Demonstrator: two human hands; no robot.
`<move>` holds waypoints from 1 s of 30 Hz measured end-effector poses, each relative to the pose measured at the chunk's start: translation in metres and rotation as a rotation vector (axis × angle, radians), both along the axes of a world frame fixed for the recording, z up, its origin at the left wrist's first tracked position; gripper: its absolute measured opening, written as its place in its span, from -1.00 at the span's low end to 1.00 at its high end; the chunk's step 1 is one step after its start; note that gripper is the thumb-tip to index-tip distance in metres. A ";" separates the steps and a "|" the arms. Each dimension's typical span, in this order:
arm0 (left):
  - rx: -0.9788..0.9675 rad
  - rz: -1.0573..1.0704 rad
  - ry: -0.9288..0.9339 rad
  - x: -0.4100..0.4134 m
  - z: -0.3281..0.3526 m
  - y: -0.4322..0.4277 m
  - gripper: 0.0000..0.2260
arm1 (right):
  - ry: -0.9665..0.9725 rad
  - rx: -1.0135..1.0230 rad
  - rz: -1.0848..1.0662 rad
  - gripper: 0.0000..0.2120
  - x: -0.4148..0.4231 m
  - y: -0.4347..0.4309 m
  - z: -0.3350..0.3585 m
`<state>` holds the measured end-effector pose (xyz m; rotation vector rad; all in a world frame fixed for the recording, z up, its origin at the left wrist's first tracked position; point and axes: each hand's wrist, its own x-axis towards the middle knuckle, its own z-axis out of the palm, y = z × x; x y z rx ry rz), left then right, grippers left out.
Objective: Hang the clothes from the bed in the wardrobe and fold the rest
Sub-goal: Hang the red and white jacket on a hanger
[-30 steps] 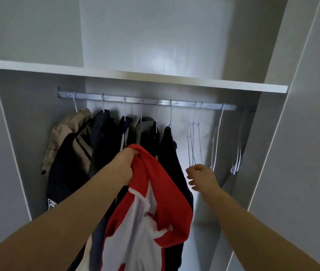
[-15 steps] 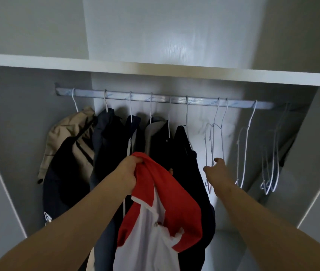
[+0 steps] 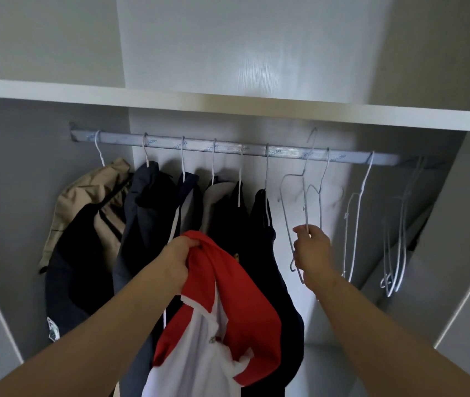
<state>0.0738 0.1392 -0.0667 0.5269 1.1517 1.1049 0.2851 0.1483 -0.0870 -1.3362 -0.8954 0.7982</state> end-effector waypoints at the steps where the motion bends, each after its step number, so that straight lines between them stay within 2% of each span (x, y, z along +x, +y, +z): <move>1: 0.010 0.001 0.006 0.001 0.000 -0.002 -0.72 | -0.021 0.014 0.000 -0.85 0.000 -0.004 -0.001; 5: 0.038 -0.014 0.010 0.004 0.000 -0.013 -0.71 | -0.071 0.025 -0.002 -0.78 -0.001 -0.029 -0.013; 9: 0.073 -0.072 -0.028 0.006 0.002 -0.031 -0.71 | -0.121 0.002 0.004 -0.83 -0.003 -0.066 -0.020; 14: 0.099 -0.095 -0.020 -0.013 -0.005 -0.071 -0.86 | -0.038 0.040 -0.043 -0.81 -0.011 -0.123 -0.023; 18: 0.136 -0.088 -0.030 -0.035 -0.009 -0.113 -0.76 | 0.002 0.109 -0.116 -0.56 -0.040 -0.180 -0.030; 20: 0.162 -0.099 -0.064 -0.047 -0.009 -0.135 -0.68 | -0.007 0.131 -0.132 -0.53 -0.061 -0.216 -0.035; 23: 0.226 -0.171 -0.084 -0.063 -0.004 -0.168 -0.67 | 0.044 0.157 -0.142 -0.53 -0.092 -0.270 -0.039; 27: 0.293 -0.196 0.081 -0.078 0.011 -0.199 -0.69 | 0.075 0.162 -0.168 -0.69 -0.119 -0.331 -0.048; 29: 0.441 -0.164 0.240 -0.081 0.019 -0.214 -0.74 | 0.058 0.146 -0.175 -0.72 -0.126 -0.359 -0.053; 30: 0.537 -0.159 0.337 -0.085 0.021 -0.221 -0.70 | 0.034 0.137 -0.187 -0.73 -0.129 -0.373 -0.056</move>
